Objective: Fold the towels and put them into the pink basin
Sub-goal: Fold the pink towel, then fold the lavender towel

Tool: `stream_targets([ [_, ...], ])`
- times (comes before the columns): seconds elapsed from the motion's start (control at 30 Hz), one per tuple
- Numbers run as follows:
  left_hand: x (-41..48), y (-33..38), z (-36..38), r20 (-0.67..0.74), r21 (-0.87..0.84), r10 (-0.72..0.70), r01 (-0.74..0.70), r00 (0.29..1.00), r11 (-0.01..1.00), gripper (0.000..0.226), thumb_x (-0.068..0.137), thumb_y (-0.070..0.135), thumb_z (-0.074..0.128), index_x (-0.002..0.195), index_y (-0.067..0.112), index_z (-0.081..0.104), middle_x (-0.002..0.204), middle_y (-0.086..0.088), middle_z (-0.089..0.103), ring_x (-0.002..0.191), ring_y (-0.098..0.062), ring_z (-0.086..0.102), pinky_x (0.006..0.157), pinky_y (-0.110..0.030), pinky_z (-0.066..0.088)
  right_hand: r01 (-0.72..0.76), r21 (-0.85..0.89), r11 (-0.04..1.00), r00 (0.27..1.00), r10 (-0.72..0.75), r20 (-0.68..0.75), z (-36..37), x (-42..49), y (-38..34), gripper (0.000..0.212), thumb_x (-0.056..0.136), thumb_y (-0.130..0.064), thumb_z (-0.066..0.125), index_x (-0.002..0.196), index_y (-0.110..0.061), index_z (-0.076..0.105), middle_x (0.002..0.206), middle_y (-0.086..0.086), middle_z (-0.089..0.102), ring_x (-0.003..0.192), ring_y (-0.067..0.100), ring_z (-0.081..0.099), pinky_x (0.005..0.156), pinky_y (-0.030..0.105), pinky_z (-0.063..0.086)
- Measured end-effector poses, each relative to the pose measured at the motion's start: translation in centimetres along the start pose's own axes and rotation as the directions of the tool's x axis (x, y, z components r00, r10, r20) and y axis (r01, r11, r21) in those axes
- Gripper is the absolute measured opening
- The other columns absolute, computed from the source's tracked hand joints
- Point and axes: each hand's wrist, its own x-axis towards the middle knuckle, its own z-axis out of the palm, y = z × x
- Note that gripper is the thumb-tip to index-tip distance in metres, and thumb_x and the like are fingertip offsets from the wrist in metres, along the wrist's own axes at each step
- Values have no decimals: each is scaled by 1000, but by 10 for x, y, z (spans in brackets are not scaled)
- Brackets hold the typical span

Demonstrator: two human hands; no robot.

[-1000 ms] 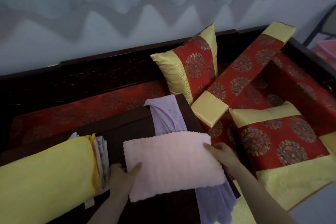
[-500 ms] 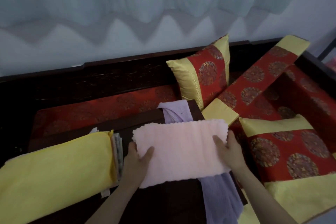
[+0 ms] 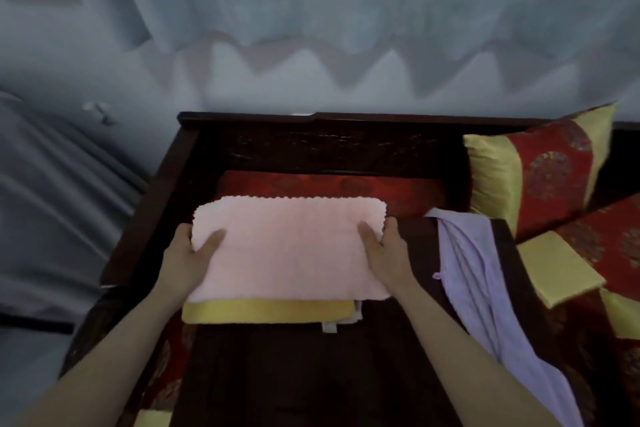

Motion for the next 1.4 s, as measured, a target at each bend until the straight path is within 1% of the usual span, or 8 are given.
stream_targets([
  [0.3, 22, -67, 6, 136, 150, -281, 261, 950, 954, 64, 88, 37, 62, 128, -3, 34, 122, -23, 55, 106, -41, 56, 79, -38, 43, -142, -288, 947, 966, 197, 171, 49, 9, 36, 38, 91, -47, 53, 100, -13, 38, 96, 4, 57, 88, 27, 60, 73, 37, 49],
  [0.4, 23, -65, 3, 121, 177, -323, 300, 939, 937, 73, 84, 39, 66, 131, -3, 29, 125, -23, 53, 110, -42, 55, 80, -40, 43, -223, -198, 955, 946, 261, 193, 29, 12, 38, 40, 89, -53, 51, 95, -14, 45, 86, 4, 62, 74, 20, 63, 56, 33, 55],
  [0.63, -2, 19, -2, -180, 22, 139, -137, 974, 990, 46, 82, 19, 69, 120, 7, 45, 99, -7, 61, 83, -21, 57, 74, -31, 46, -279, -29, 960, 959, 277, -55, -100, 15, 67, 30, 96, -38, 50, 89, -10, 57, 66, 10, 62, 53, 19, 56, 49, 26, 44],
  [0.77, -46, 72, 74, 194, -208, 168, -127, 967, 970, 26, 86, 12, 62, 109, 17, 51, 91, -1, 66, 80, -14, 62, 66, -23, 48, -345, -195, 918, 923, 295, -246, -170, 4, 107, 27, 91, -30, 57, 86, -3, 57, 76, 19, 66, 72, 34, 63, 69, 41, 50],
  [0.97, -120, 96, 210, 721, -122, -145, 331, 677, 936, 17, 88, 11, 56, 105, 13, 54, 81, -3, 67, 67, -13, 60, 63, -23, 46, -501, -395, 770, 865, 456, -208, -190, -16, 175, 72, 65, -66, 69, 105, -9, 53, 103, 14, 61, 103, 35, 61, 81, 38, 47],
  [1.07, -143, 87, 244, 765, -52, -224, 404, 604, 913, 16, 89, 11, 54, 105, 11, 57, 79, -3, 67, 66, -12, 60, 64, -23, 47, -447, -487, 750, 887, 443, -131, -177, -31, 186, 49, 85, -32, 64, 123, -7, 46, 116, 17, 61, 108, 35, 59, 83, 34, 43],
  [1.23, -135, 78, 266, 640, -117, -237, 397, 731, 911, 16, 89, 9, 52, 102, 9, 61, 90, -9, 67, 80, -17, 62, 76, -29, 52, -15, -631, 776, 970, 165, 180, -138, -65, 188, 50, 84, -32, 51, 133, -24, 51, 120, 5, 61, 113, 29, 56, 88, 39, 45],
  [1.4, -100, 77, 293, 511, -136, -258, 373, 820, 918, 22, 91, 14, 51, 109, 8, 61, 90, -7, 63, 94, -25, 61, 95, -43, 51, -81, -593, 801, 993, 14, -116, -145, -111, 197, 39, 79, -47, 58, 115, -34, 56, 99, -11, 56, 90, 12, 55, 66, 33, 46],
])
